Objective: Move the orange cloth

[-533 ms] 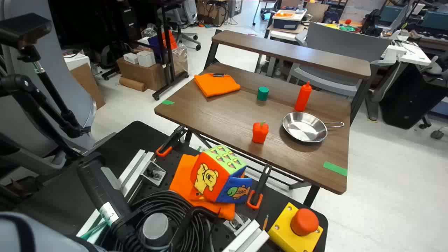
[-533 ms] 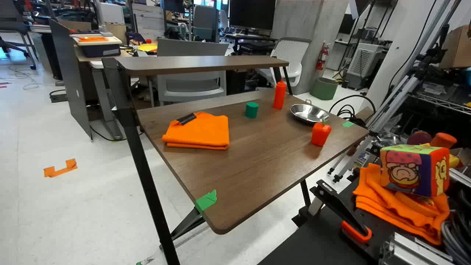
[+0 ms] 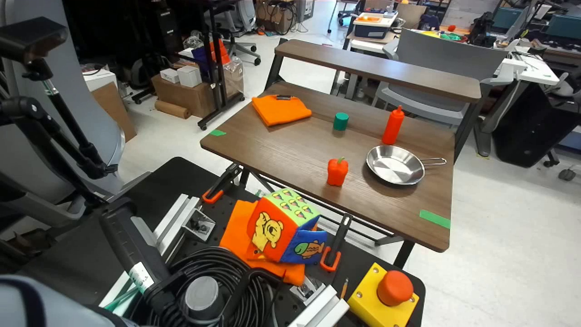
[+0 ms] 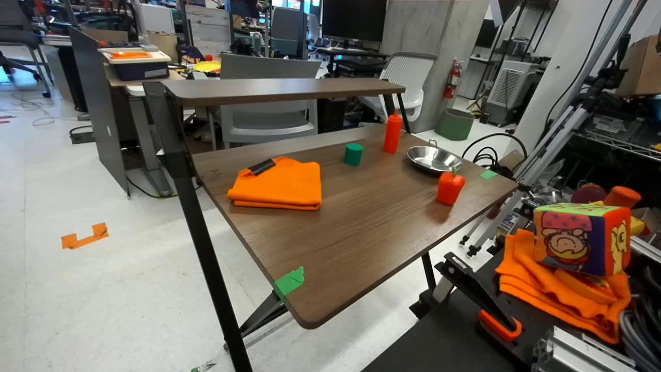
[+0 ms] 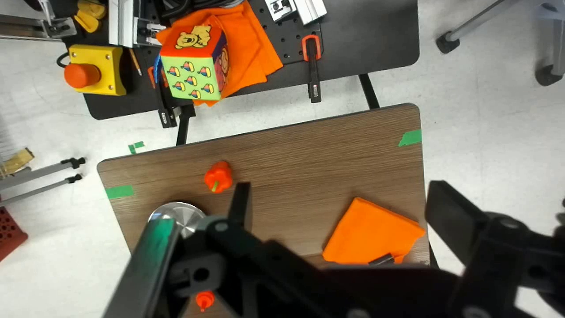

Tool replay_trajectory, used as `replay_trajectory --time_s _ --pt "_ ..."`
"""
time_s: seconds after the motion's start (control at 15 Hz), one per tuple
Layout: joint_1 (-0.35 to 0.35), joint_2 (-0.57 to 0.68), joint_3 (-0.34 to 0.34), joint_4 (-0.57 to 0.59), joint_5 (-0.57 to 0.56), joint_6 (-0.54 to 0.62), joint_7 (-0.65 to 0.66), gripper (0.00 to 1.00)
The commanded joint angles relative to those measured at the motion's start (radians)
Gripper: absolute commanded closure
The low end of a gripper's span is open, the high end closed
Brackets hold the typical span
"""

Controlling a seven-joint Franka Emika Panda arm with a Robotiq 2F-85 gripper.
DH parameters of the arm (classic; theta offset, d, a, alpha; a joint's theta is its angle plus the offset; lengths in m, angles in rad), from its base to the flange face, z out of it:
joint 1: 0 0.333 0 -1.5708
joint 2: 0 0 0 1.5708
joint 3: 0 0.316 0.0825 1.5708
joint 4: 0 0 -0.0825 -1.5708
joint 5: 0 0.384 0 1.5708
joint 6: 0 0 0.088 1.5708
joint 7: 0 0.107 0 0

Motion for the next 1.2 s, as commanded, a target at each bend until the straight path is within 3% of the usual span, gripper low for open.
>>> replay_trajectory --time_s 0.0,0.53,0.73,1.13 --pt "0.008 0.002 -0.007 0.003 -0.004 -0.002 0.004 0.0" --pt "0.006 0.008 -0.001 0.002 -0.01 0.004 0.01 0.0" --pt "-0.011 0.067 0.016 0.02 -0.043 0.043 0.042 0.0" --pt "-0.056 0.314 0.014 0.105 -0.157 0.31 0.15 0.0"
